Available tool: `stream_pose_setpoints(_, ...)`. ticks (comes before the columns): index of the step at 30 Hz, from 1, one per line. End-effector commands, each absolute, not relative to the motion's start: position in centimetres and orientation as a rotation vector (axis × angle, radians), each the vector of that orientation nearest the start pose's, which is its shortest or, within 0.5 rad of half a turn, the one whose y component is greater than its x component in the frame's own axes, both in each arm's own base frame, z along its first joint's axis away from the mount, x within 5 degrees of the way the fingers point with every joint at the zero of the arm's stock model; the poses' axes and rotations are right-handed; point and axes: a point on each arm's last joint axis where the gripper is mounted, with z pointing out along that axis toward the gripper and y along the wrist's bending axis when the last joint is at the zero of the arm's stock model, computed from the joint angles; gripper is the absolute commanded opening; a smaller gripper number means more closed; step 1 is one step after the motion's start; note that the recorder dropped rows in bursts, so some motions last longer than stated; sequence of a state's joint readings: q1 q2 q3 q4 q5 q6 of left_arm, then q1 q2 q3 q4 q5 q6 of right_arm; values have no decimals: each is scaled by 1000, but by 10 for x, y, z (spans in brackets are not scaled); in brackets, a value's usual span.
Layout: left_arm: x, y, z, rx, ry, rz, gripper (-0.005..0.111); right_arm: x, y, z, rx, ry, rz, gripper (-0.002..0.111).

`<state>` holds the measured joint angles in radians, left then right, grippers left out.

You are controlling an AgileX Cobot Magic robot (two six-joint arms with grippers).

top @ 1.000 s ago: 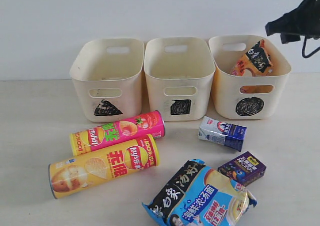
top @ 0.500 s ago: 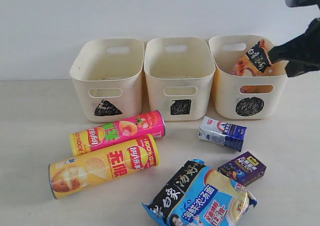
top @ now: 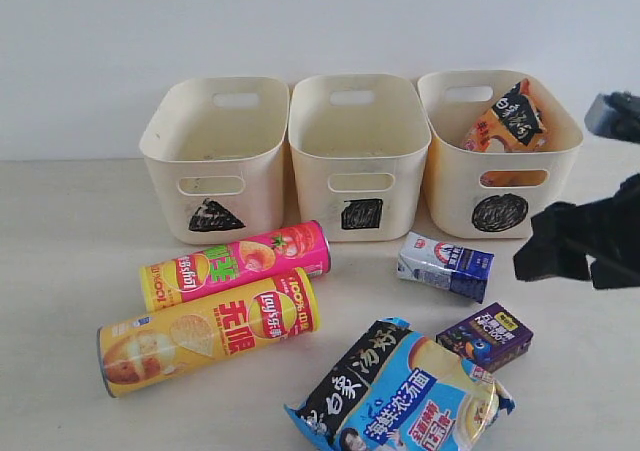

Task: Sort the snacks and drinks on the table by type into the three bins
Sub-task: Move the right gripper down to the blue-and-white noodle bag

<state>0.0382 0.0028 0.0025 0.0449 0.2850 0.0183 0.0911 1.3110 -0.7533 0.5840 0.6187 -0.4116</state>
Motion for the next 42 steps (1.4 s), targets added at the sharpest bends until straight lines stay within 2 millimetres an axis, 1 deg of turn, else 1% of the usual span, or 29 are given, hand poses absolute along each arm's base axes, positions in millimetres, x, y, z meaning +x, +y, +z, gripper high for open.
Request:
stream_pose_setpoints(1,55,3,188,10,1761,80,4,226,51,216,-10,2587,535,78)
stream_pose_setpoints(3,55,3,188,10,1761,80,4,220,50,205,56,2595,547,78)
stream_pose_setpoints(6,55,3,188,10,1761,80,4,212,51,194,91,2603,589,78)
stream_pose_setpoints(9,55,3,188,10,1761,80,4,207,57,191,96,2599,706,78)
stream_pose_setpoints(10,55,3,188,10,1761,80,4,204,62,191,114,2581,791,78)
stream_pose_setpoints(12,55,3,188,10,1763,80,4,201,63,188,155,2574,839,78)
stream_pose_setpoints(14,55,3,188,10,1763,80,4,197,63,181,212,2574,848,78)
stream_pose_setpoints(16,55,3,188,10,1763,80,4,191,60,173,251,2590,821,78)
stream_pose_setpoints(18,55,3,188,10,1763,80,4,189,60,172,256,2595,830,78)
stream_pose_setpoints(22,55,3,188,10,1763,80,4,189,62,173,258,2570,871,78)
stream_pose_setpoints(24,55,3,188,10,1761,80,4,186,59,165,303,2579,819,78)
stream_pose_setpoints(25,55,3,188,10,1761,80,4,186,59,162,290,2593,814,78)
stream_pose_setpoints(28,55,3,188,10,1761,80,4,188,64,155,265,2608,888,78)
stream_pose_setpoints(31,55,3,188,10,1761,80,4,194,65,144,302,2623,911,78)
stream_pose_setpoints(35,55,3,188,10,1765,80,4,201,69,136,300,2587,969,78)
stream_pose_setpoints(39,55,3,188,10,1765,80,4,203,69,127,316,2601,968,78)
stream_pose_setpoints(42,55,3,188,10,1765,80,4,204,71,123,312,2606,998,78)
